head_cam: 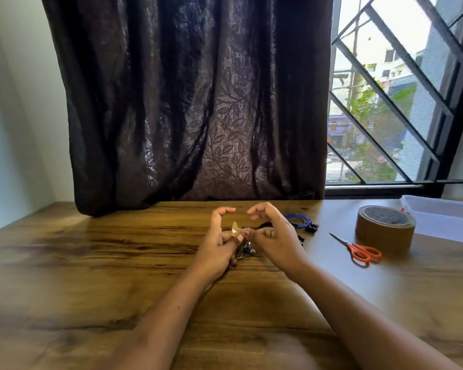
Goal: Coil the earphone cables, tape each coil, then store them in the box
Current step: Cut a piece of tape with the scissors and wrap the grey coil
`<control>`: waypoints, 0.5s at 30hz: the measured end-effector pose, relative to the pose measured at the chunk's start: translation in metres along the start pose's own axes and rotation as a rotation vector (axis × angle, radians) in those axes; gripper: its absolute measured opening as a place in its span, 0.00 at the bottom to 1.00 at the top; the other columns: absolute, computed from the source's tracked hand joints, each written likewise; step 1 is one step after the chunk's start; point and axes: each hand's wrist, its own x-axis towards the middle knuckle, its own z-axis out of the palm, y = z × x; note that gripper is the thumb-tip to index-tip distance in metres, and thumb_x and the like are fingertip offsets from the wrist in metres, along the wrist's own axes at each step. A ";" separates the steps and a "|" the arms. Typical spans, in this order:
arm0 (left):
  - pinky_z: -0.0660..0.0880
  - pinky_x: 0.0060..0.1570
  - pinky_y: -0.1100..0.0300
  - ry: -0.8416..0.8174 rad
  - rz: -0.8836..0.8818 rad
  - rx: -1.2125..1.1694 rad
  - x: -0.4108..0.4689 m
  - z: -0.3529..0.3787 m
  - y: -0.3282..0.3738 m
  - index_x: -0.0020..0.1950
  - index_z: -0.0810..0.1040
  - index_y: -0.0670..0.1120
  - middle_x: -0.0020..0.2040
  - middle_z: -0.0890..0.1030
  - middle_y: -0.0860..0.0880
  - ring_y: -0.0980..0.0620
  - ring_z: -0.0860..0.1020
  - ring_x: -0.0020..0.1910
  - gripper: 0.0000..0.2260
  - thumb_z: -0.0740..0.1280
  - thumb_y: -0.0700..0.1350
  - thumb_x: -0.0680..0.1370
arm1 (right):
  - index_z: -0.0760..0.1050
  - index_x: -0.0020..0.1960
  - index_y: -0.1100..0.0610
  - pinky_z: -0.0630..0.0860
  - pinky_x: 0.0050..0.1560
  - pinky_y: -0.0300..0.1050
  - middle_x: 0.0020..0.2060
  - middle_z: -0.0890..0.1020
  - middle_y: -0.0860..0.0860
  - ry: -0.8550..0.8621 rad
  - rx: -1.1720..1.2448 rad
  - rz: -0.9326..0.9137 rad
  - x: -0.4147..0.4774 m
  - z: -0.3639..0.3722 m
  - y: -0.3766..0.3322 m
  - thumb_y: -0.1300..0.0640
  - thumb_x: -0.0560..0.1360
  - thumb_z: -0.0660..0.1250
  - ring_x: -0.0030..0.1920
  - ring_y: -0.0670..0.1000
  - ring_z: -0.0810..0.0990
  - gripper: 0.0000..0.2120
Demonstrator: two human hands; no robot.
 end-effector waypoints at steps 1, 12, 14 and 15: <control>0.72 0.33 0.57 -0.003 -0.002 -0.001 0.000 0.000 -0.001 0.64 0.62 0.60 0.38 0.81 0.48 0.54 0.72 0.31 0.20 0.63 0.40 0.79 | 0.73 0.54 0.51 0.75 0.31 0.35 0.51 0.76 0.51 0.002 0.003 0.012 0.000 0.000 0.001 0.66 0.73 0.69 0.29 0.44 0.75 0.15; 0.71 0.29 0.62 0.017 0.017 0.015 0.000 0.006 -0.002 0.63 0.64 0.56 0.39 0.80 0.50 0.57 0.73 0.30 0.15 0.61 0.41 0.80 | 0.73 0.50 0.53 0.75 0.33 0.34 0.46 0.78 0.53 0.102 -0.008 0.068 0.001 0.003 0.009 0.62 0.72 0.72 0.30 0.41 0.76 0.11; 0.70 0.27 0.63 0.017 0.005 -0.027 0.000 0.006 -0.003 0.63 0.64 0.54 0.37 0.78 0.51 0.59 0.71 0.27 0.14 0.61 0.41 0.80 | 0.75 0.48 0.54 0.72 0.31 0.31 0.45 0.78 0.53 0.090 -0.060 0.034 0.001 0.004 0.008 0.62 0.72 0.72 0.29 0.39 0.75 0.08; 0.70 0.26 0.64 0.019 -0.001 -0.039 0.000 0.006 -0.003 0.63 0.64 0.53 0.37 0.77 0.51 0.59 0.70 0.27 0.14 0.60 0.40 0.80 | 0.76 0.47 0.54 0.72 0.31 0.30 0.45 0.78 0.52 0.078 -0.096 0.009 0.001 0.005 0.008 0.62 0.73 0.71 0.30 0.39 0.76 0.07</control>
